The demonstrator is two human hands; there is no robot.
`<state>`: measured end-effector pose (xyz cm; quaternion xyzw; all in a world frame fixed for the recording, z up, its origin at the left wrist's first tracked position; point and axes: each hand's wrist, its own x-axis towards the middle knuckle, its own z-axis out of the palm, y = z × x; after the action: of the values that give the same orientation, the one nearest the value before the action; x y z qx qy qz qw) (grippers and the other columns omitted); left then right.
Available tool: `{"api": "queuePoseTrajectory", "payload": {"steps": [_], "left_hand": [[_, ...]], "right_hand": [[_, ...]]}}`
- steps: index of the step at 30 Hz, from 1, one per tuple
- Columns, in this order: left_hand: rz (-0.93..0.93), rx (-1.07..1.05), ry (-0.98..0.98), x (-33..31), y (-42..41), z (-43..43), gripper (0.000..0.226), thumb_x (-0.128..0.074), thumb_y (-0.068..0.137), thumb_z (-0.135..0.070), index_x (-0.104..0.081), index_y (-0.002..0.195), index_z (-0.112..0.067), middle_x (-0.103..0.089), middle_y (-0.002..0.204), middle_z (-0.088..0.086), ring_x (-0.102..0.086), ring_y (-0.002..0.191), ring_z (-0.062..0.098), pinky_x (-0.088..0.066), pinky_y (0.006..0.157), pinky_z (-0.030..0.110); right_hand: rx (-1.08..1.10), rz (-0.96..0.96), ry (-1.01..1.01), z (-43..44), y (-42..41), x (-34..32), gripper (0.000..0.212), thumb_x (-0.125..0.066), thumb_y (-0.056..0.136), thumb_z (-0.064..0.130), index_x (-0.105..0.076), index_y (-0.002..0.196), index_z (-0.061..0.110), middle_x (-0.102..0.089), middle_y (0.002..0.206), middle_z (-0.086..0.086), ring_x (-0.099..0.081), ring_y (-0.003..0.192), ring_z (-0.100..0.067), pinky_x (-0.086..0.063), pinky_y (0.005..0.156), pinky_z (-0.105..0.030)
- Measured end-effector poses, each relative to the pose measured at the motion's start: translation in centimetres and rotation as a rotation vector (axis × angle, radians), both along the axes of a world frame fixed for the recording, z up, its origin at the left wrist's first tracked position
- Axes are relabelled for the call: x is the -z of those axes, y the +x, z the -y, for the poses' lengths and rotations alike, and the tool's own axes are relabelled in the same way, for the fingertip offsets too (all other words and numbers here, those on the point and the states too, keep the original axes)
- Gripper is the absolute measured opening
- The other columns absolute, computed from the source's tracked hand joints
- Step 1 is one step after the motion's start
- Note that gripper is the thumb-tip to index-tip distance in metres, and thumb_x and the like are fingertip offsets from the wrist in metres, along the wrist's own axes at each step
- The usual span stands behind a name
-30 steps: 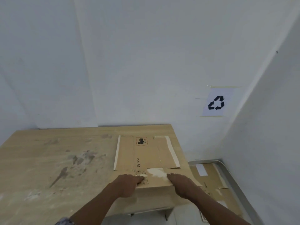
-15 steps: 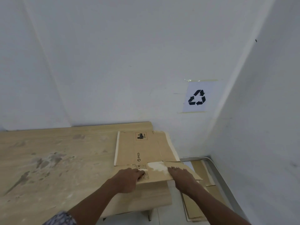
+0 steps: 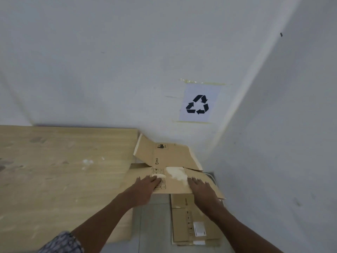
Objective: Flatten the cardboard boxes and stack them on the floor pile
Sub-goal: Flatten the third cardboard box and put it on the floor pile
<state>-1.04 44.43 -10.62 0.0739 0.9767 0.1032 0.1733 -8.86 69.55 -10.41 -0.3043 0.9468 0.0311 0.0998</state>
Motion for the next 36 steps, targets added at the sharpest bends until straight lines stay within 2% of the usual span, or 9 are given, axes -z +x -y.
{"api": "queuePoseTrajectory", "payload": {"steps": [4,9,12,17,23,27,30,33,36], "left_hand": [[0.036,0.006,0.05,0.3,-3.5,-4.4,0.069,-0.036,0.092,0.006,-0.016,0.155,-0.014,-0.022,0.159,0.011,-0.023,0.145,0.032,-0.023,0.114,0.058],[0.098,0.012,0.104,2.8,-5.2,-9.9,0.065,-0.033,0.094,0.004,-0.021,0.154,-0.018,-0.03,0.157,0.008,-0.032,0.141,0.028,-0.026,0.115,0.054],[0.097,0.027,0.065,4.8,-5.6,-13.8,0.065,-0.035,0.094,0.005,-0.022,0.153,-0.017,-0.032,0.155,0.01,-0.034,0.14,0.028,-0.029,0.113,0.055],[0.071,0.014,-0.016,9.0,-6.2,-20.5,0.072,-0.045,0.093,0.0,-0.013,0.155,-0.017,-0.022,0.159,0.012,-0.027,0.143,0.029,-0.029,0.111,0.056],[0.044,-0.062,-0.053,15.3,-8.1,-27.0,0.077,-0.046,0.094,0.001,-0.005,0.156,-0.019,-0.011,0.163,0.012,-0.014,0.15,0.031,-0.02,0.117,0.059],[0.013,-0.091,-0.054,22.9,-9.9,-28.7,0.078,-0.049,0.095,-0.003,-0.004,0.156,-0.021,-0.011,0.163,0.012,-0.014,0.15,0.032,-0.019,0.116,0.06],[-0.016,-0.086,-0.061,30.5,-11.2,-28.8,0.078,-0.051,0.097,-0.009,-0.002,0.156,-0.022,-0.01,0.164,0.013,-0.015,0.15,0.033,-0.019,0.115,0.061],[-0.059,-0.093,-0.055,38.1,-11.9,-29.4,0.081,-0.047,0.094,0.003,-0.003,0.156,-0.021,-0.008,0.164,0.014,-0.011,0.15,0.035,-0.014,0.117,0.061],[-0.107,-0.088,-0.071,46.1,-12.5,-30.1,0.08,-0.042,0.093,0.009,-0.002,0.157,-0.019,-0.005,0.164,0.015,-0.007,0.151,0.035,-0.011,0.117,0.061]], "right_hand": [[0.05,0.041,-0.03,-4.7,-2.8,1.1,0.058,-0.053,0.095,0.013,-0.03,0.148,0.016,-0.039,0.153,-0.009,-0.039,0.139,-0.028,-0.033,0.112,-0.048],[0.055,0.084,-0.034,-10.5,-4.9,2.8,0.051,-0.052,0.094,0.009,-0.041,0.142,0.022,-0.056,0.139,-0.001,-0.055,0.124,-0.019,-0.042,0.107,-0.041],[0.034,0.113,0.012,-14.0,-5.4,4.3,0.055,-0.048,0.094,0.005,-0.036,0.146,0.02,-0.049,0.145,-0.003,-0.05,0.13,-0.022,-0.035,0.112,-0.044],[-0.036,0.131,0.107,-20.0,-7.0,7.4,0.065,-0.046,0.093,0.002,-0.022,0.152,0.015,-0.035,0.155,-0.01,-0.036,0.14,-0.028,-0.027,0.115,-0.048],[-0.094,0.104,0.108,-26.0,-10.2,12.9,0.071,-0.049,0.092,0.001,-0.016,0.153,0.014,-0.028,0.158,-0.01,-0.027,0.145,-0.029,-0.024,0.117,-0.05],[-0.091,0.082,0.08,-27.9,-12.2,19.8,0.071,-0.049,0.091,0.001,-0.018,0.153,0.014,-0.03,0.157,-0.011,-0.029,0.144,-0.03,-0.025,0.116,-0.052],[-0.09,0.053,0.081,-28.4,-13.3,27.1,0.073,-0.06,0.085,0.005,-0.027,0.15,0.013,-0.041,0.15,-0.012,-0.039,0.137,-0.032,-0.033,0.111,-0.054],[-0.087,0.044,0.076,-28.8,-14.0,35.6,0.08,-0.079,0.065,0.006,-0.047,0.139,0.01,-0.06,0.131,-0.014,-0.059,0.119,-0.033,-0.048,0.096,-0.057],[-0.103,0.015,0.061,-29.3,-14.4,44.2,0.08,-0.084,0.058,0.006,-0.054,0.132,0.009,-0.065,0.122,-0.015,-0.064,0.111,-0.034,-0.053,0.089,-0.057]]}}
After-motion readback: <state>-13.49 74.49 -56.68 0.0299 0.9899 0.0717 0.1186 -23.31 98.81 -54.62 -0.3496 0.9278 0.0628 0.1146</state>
